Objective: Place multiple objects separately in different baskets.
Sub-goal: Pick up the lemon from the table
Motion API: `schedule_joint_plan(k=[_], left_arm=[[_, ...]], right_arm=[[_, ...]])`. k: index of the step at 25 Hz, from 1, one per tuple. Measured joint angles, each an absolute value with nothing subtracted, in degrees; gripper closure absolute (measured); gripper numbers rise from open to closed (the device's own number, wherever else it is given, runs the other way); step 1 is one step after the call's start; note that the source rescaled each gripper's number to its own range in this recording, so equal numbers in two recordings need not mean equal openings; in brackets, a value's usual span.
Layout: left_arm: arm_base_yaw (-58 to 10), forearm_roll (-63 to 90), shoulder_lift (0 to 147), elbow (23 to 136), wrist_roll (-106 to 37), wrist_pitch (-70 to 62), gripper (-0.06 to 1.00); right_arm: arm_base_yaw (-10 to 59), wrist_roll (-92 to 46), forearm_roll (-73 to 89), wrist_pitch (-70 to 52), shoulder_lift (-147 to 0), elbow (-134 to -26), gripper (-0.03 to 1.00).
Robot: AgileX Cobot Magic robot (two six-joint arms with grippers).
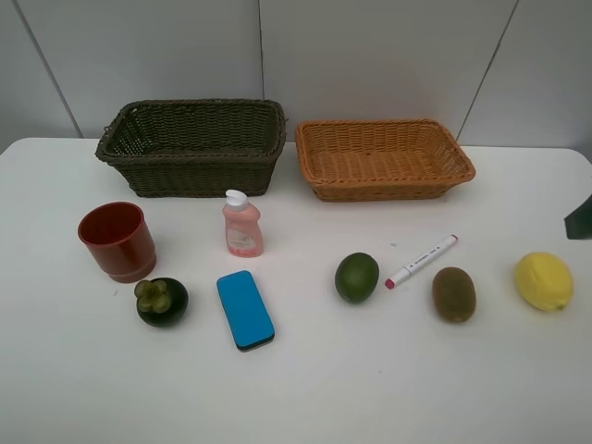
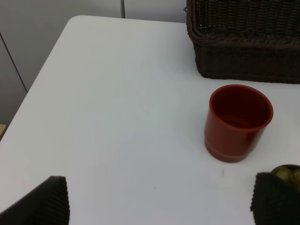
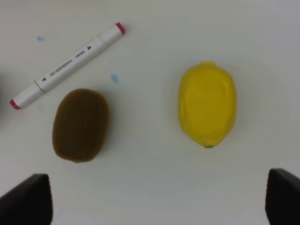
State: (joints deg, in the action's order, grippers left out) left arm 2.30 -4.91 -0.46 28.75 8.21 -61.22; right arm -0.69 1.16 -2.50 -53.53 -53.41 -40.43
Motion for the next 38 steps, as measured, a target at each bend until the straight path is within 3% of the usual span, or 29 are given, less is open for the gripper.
schedule_joint_plan(k=[10,38], left_arm=[[2.3,-4.9,-0.5,28.7,8.2,-61.2,-0.05],[2.3,-4.9,-0.5,28.7,8.2,-61.2,-0.05]], right_arm=[[-0.7,1.5,-4.1,-45.5,-74.5,-40.9,-0.03],[-4.5,1.5,-9.2,-33.5,-96.3,-41.0,-0.03]])
